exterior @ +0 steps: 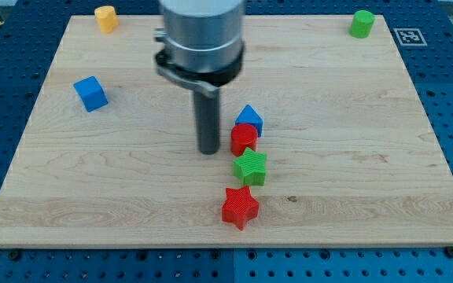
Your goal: Move the blue cube to the right side
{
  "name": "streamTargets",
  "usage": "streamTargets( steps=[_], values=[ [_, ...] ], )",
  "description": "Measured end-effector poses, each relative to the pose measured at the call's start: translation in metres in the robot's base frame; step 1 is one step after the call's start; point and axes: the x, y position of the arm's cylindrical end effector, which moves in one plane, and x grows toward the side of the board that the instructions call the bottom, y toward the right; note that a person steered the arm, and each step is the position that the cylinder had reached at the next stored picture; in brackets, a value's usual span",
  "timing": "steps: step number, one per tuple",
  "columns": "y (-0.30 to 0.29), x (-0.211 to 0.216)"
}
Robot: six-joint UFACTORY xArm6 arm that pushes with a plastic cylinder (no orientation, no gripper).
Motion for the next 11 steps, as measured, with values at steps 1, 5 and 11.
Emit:
streamTargets(
  steps=[1, 5, 11],
  values=[
    [-0.086, -0.006],
    [-0.188, -0.099],
    [-0.076, -0.098]
  ],
)
